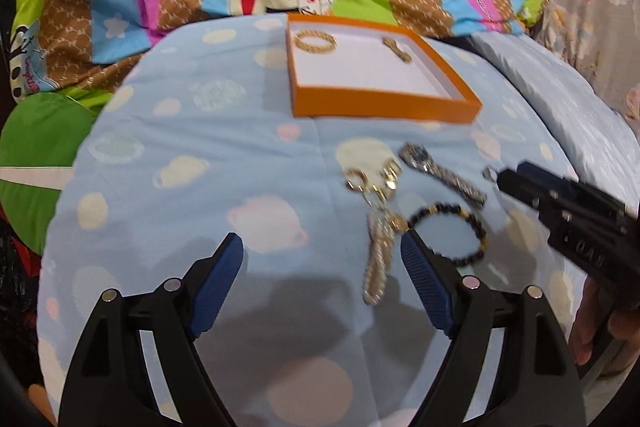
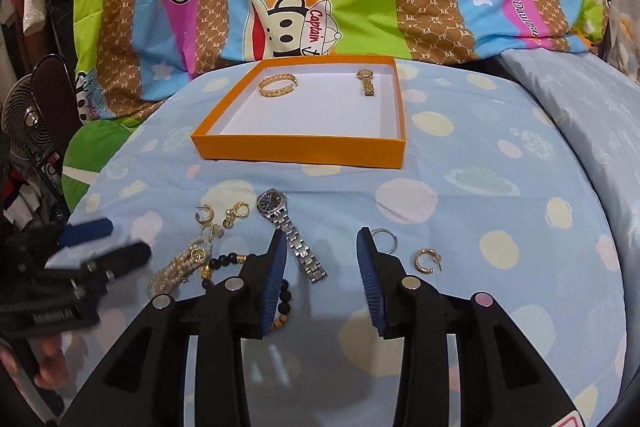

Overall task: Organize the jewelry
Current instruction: 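Grasp the silver watch with the right tool while the left tool grasps the pearl bracelet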

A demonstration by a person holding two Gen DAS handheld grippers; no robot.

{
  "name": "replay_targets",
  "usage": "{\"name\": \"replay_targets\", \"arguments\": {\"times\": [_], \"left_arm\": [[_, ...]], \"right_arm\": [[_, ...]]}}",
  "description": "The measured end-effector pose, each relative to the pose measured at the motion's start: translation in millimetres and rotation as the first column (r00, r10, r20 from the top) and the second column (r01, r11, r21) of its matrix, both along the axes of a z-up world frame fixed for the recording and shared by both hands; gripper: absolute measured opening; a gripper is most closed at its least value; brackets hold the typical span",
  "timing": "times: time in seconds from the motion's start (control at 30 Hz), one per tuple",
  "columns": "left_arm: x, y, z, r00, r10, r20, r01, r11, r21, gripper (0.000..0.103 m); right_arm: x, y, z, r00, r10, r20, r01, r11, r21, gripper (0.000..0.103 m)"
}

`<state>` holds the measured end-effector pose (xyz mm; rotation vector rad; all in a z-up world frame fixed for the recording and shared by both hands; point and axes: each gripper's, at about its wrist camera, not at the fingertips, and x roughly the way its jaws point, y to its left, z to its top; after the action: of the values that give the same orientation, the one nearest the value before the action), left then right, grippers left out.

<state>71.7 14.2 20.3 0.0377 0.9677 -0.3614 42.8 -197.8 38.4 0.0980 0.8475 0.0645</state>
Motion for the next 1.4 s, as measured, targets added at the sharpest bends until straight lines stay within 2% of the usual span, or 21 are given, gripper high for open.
{"name": "replay_targets", "arguments": {"times": [0.1,0.17,0.23,0.3,0.43,0.47,0.5,0.67,0.87,0.93,1.0,1.07,1.4], "left_arm": [[-4,-10,-11,1.0,-0.014,-0.011,0.014,1.0,0.02,0.077],[-2,-16,-20,1.0,-0.008,-0.021,0.009,0.999,0.038,0.066],[-4,-21,-22,1.0,-0.007,0.029,0.004,0.997,0.083,0.061],[-4,-23,-23,0.999,-0.011,0.043,0.008,0.996,0.089,0.056],[-1,-17,-21,0.999,-0.02,0.041,0.018,0.999,0.05,0.02],[1,-15,-21,0.999,-0.023,0.03,0.022,0.999,0.029,0.013],[3,-13,-20,0.999,-0.031,0.017,0.031,1.0,0.004,0.011],[2,-8,-19,0.999,-0.034,0.012,0.034,0.999,-0.018,0.01],[6,2,-15,0.999,-0.031,0.006,0.032,0.998,-0.055,0.01],[6,4,-13,1.0,-0.027,0.009,0.028,0.998,-0.058,0.01],[7,5,-10,1.0,-0.019,0.009,0.02,0.997,-0.069,0.01],[7,7,-6,1.0,-0.017,0.017,0.018,0.997,-0.075,0.01],[3,12,19,0.998,-0.022,0.064,0.029,0.994,-0.104,0.008]], "right_arm": [[-1,2,1,1.0,0.005,-0.001,-0.005,1.0,0.007,0.036],[0,4,2,1.0,0.01,0.0,-0.01,1.0,0.013,0.036],[2,6,2,1.0,0.013,-0.002,-0.013,1.0,0.014,0.036],[4,8,0,1.0,0.019,-0.006,-0.019,1.0,0.017,0.037],[19,11,-6,0.999,0.035,-0.03,-0.033,0.999,0.035,0.043],[24,13,-9,0.998,0.041,-0.037,-0.04,0.999,0.033,0.044],[29,16,-12,0.998,0.05,-0.045,-0.049,0.998,0.025,0.044],[48,30,-30,0.995,0.073,-0.075,-0.076,0.996,-0.04,0.044],[60,32,-36,0.993,0.081,-0.084,-0.085,0.995,-0.048,0.043],[63,32,-36,0.993,0.084,-0.086,-0.089,0.995,-0.046,0.038],[63,34,-36,0.992,0.089,-0.086,-0.093,0.995,-0.043,0.019],[63,34,-36,0.992,0.089,-0.086,-0.094,0.995,-0.047,0.012],[46,20,-14,0.998,0.065,-0.026,-0.065,0.998,0.003,0.01]]}}
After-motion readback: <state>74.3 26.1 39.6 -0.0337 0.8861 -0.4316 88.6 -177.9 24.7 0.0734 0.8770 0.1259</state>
